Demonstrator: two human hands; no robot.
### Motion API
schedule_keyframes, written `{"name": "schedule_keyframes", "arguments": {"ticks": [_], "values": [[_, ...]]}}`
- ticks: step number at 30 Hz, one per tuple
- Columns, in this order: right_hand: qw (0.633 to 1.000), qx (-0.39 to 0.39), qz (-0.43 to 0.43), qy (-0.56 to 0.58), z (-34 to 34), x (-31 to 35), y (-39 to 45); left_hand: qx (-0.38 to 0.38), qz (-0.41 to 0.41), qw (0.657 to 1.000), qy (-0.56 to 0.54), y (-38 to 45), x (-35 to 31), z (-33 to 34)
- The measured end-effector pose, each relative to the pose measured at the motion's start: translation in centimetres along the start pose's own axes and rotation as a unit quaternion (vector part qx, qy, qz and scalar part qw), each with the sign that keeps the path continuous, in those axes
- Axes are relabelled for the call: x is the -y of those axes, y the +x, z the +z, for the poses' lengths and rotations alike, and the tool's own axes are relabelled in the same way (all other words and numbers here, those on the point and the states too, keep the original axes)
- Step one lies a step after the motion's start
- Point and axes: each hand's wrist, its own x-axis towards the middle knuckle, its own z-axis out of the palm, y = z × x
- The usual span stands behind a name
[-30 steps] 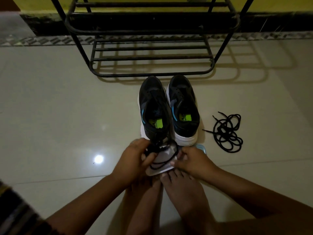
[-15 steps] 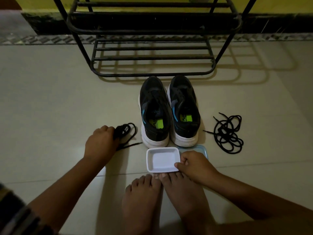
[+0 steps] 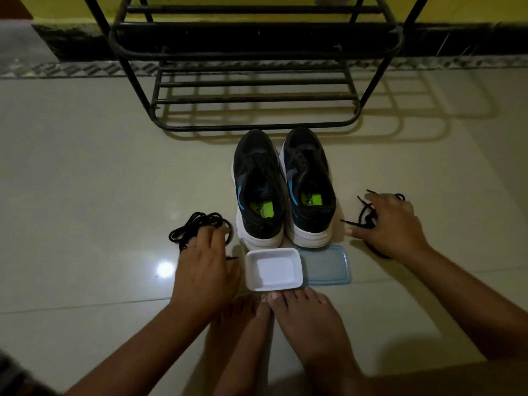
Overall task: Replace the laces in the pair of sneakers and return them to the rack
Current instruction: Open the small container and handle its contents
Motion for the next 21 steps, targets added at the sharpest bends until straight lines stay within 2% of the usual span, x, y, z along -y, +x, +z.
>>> {"name": "schedule_keyframes", "arguments": {"ticks": [3,5,7,12,16,21], "values": [[0.990,0.092,0.042,-0.094,-0.3,-3.1,2.6,0.058,-0.040,0.997,-0.037,-0.5,-0.9,0.5],[0.984,0.138,0.046,-0.101,0.4,-4.9,3.8,0.068,-0.044,0.995,-0.059,-0.7,-1.0,0.8],[0.985,0.148,0.030,-0.083,1.0,-5.9,4.2,0.070,-0.039,0.994,-0.069,-0.8,-1.0,0.8],[0.995,0.087,-0.015,-0.037,2.3,-5.4,2.5,0.055,-0.037,0.993,-0.095,-0.9,-0.9,0.9],[0.991,0.058,-0.048,-0.108,3.1,-4.9,1.1,0.070,-0.049,0.991,-0.102,-0.9,-0.8,1.3],[0.983,-0.094,-0.113,-0.110,4.5,-4.8,0.6,0.093,-0.087,0.982,-0.137,-0.9,-0.6,1.7]]}}
